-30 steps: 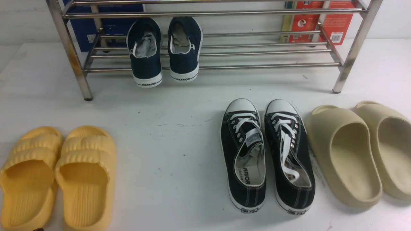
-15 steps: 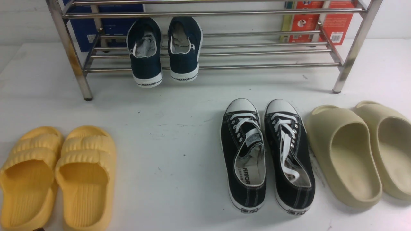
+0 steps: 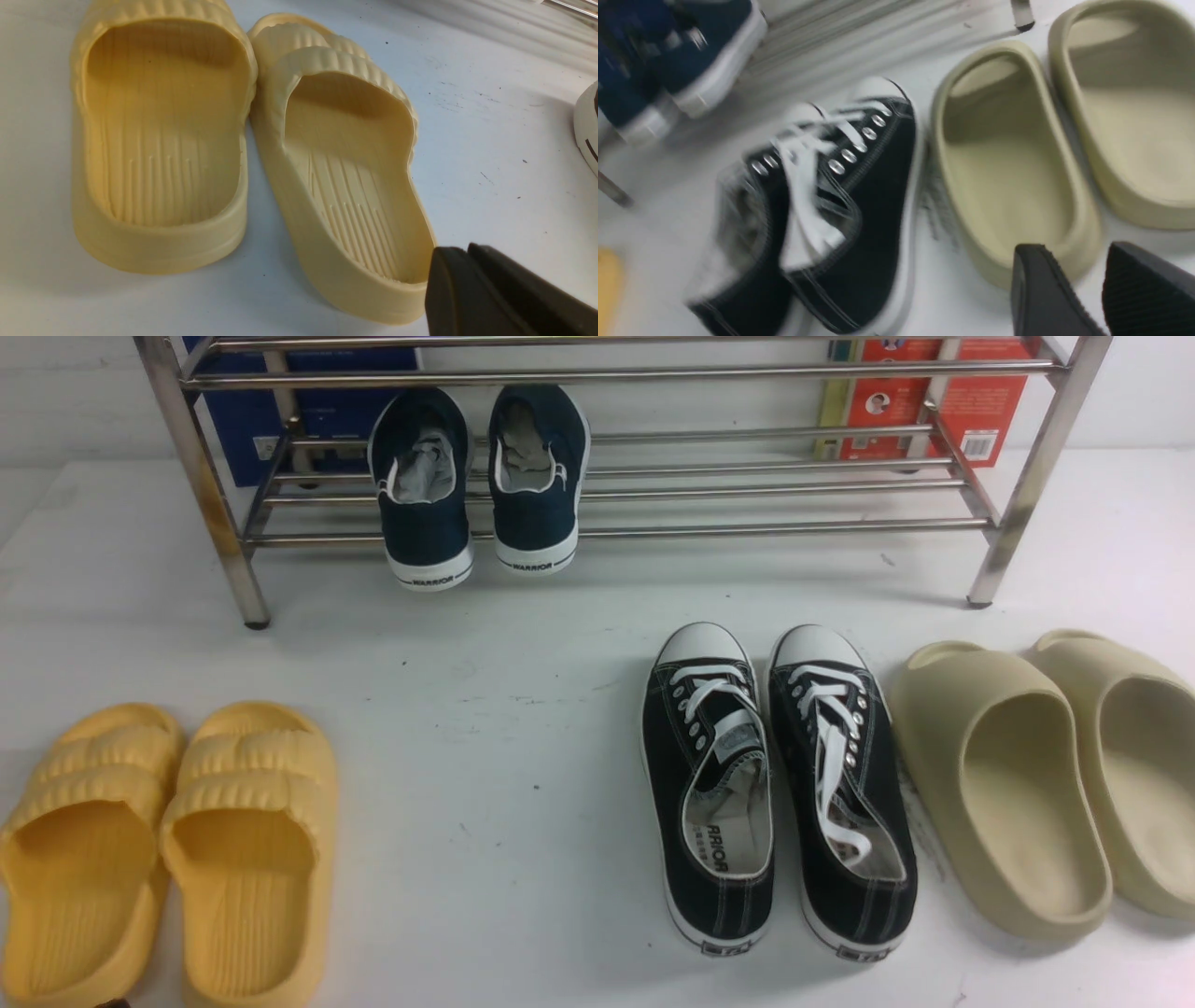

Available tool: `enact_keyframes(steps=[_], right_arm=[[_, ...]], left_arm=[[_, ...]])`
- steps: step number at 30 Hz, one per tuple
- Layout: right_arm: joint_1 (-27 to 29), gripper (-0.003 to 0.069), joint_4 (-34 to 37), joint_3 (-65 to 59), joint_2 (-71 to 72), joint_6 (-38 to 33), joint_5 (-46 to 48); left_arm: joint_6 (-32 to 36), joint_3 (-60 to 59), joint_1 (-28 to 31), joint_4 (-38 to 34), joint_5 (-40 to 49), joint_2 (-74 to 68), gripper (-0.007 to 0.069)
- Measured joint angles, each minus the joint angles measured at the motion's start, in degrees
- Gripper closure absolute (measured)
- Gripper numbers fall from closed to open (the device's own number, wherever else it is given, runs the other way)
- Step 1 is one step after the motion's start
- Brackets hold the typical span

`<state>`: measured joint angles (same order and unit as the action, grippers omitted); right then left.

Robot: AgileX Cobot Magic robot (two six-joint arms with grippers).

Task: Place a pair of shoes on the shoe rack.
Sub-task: Use the right arm to grab the shoe closest to it

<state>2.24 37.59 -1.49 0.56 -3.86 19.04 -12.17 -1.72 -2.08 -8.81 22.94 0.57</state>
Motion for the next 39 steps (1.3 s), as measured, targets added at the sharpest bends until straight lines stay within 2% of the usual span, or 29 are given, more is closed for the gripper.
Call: enact_keyframes(steps=[5, 7, 10, 11, 12, 13, 16, 17, 18, 21, 26, 27, 29, 30, 33, 36, 38, 39], right_arm=[[0.0, 0.0419, 14.79, 0.0, 0.0, 2.79, -6.98], [0.0, 0.0419, 16.37, 0.22, 0.0, 2.39, -6.62], [0.0, 0.0425, 17.14, 4.61, -0.52, -1.32, 0.51], [0.0, 0.0446, 16.01, 10.36, -3.63, -5.29, 7.95], [0.0, 0.0454, 15.75, 12.07, -4.16, -5.7, 9.96], [0.0, 0.0512, 10.75, 22.11, -12.38, -9.01, 21.31], [0.0, 0.0613, 1.41, 35.31, -24.83, -10.47, 33.6], [0.0, 0.0618, 0.16, 36.01, -25.56, -10.42, 34.13], [-0.22, 0.0645, -4.08, 40.36, -30.49, -9.58, 37.3], [-2.62, 0.065, -11.28, 46.84, -39.4, -5.27, 39.43], [-9.68, 0.0648, -19.41, 52.53, -52.44, 1.04, 40.23], [-14.66, 0.0648, -22.65, 55.03, -58.13, 4.27, 40.17], [-17.48, 0.0647, -24.77, 56.31, -61.78, 6.75, 40.03], [-22.32, 0.0643, -27.8, 58.47, -66.3, 10.35, 39.81], [-30.91, 0.0622, -32.65, 62.15, -73.33, 16.24, 39.18], [-38.37, 0.0559, -37.17, 65.06, -79.7, 21.97, 38.25], [-40.99, 0.0505, -38.53, 66.3, -82.59, 24.79, 36.82], [-42.4, 0.0449, -38.82, 67.42, -84.92, 26.37, 35.67]], left_arm=[[0.0, 0.0, 0.0, 0.0, 0.0, 0.0, 0.0586], [0.0, 0.0, 0.0, 0.0, 0.0, 0.0, 0.0585], [0.0, 0.0, 0.0, 0.0, 0.0, 0.0, 0.0582], [0.0, 0.0, 0.0, 0.0, 0.01, 0.0, 0.058], [0.0, 0.0, 0.0, 0.0, 0.01, 0.0, 0.0579], [0.0, 0.0, 0.0, 0.0, 0.01, 0.0, 0.0577], [0.0, 0.0, 0.0, 0.0, 0.01, 0.0, 0.0573], [0.0, 0.0, 0.0, 0.0, 0.01, 0.0, 0.0573], [0.0, 0.0, 0.0, 0.0, 0.01, 0.0, 0.0571], [0.0, 0.0, 0.0, 0.0, 0.06, 0.0, 0.0568], [0.0, 0.0, 0.0, 0.0, 0.06, 0.0, 0.0564], [0.0, 0.0, 0.0, 0.0, 0.06, 0.0, 0.0564], [0.0, 0.0, 0.0, 0.0, 0.06, 0.0, 0.0562], [0.0, 0.0, 0.0, 0.0, 0.06, 0.0, 0.056], [0.0, 0.0, 0.0, 0.0, 0.06, 0.0, 0.0554], [0.0, 0.0, 0.0, 0.0, 0.06, 0.0, 0.055], [0.0, 0.0, 0.0, 0.0, 0.06, 0.0, 0.055], [0.0, 0.0, 0.0, 0.0, 0.06, 0.0, 0.055]])
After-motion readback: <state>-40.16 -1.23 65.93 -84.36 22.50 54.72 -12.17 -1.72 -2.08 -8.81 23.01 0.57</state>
